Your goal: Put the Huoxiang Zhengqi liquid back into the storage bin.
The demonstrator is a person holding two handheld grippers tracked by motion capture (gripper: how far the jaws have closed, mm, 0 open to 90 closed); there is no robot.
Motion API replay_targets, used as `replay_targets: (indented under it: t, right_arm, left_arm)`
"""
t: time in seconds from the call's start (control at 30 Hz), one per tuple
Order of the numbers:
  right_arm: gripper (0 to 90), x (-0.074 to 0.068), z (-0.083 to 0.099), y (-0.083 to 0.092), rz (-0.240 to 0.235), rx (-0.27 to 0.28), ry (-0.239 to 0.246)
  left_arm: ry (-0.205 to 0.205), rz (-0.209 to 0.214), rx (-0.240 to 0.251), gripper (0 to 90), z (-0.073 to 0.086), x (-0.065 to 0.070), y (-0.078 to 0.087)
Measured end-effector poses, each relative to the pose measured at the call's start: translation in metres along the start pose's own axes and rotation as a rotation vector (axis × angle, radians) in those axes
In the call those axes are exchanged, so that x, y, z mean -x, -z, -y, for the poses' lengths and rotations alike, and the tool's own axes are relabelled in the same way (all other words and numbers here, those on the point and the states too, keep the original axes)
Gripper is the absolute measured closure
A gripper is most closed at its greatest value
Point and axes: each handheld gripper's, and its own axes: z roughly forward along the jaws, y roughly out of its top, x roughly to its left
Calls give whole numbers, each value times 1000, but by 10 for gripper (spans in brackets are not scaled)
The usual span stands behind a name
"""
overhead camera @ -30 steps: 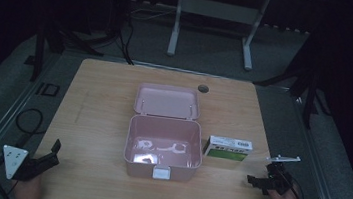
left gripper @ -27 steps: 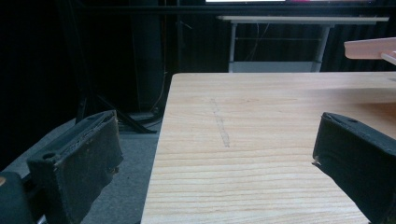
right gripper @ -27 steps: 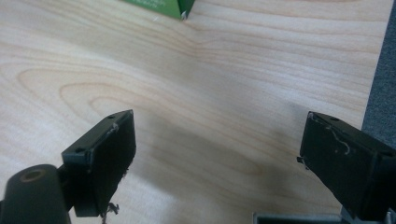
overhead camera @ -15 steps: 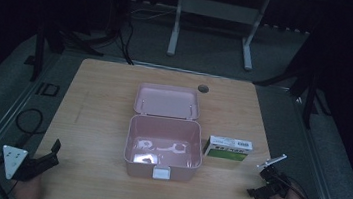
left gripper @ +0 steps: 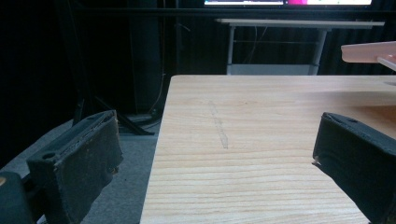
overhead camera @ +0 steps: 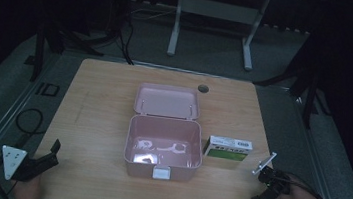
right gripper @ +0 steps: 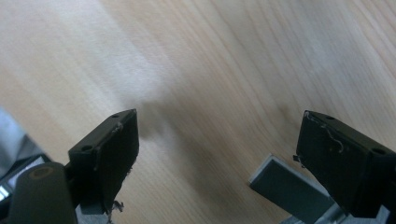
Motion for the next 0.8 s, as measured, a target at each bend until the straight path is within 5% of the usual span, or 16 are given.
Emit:
replay_targets:
  t: [0.27,0.53,0.7,0.8]
  right_arm:
    - [142,-5,-9,-2,-37,-100,132]
    - [138,-14,-22,-1,-39,-76,195]
    - [130,-22,-30,-2,-61,-123,282]
    - [136,-28,-35,-1,-31,-123,321]
  left_arm:
    - [-2,2,2,10,0,0,0]
    - [0,8,2,9,0,0,0]
    - [0,10,2,9,0,-1,0]
    - [0,11,1,10,0,-1,0]
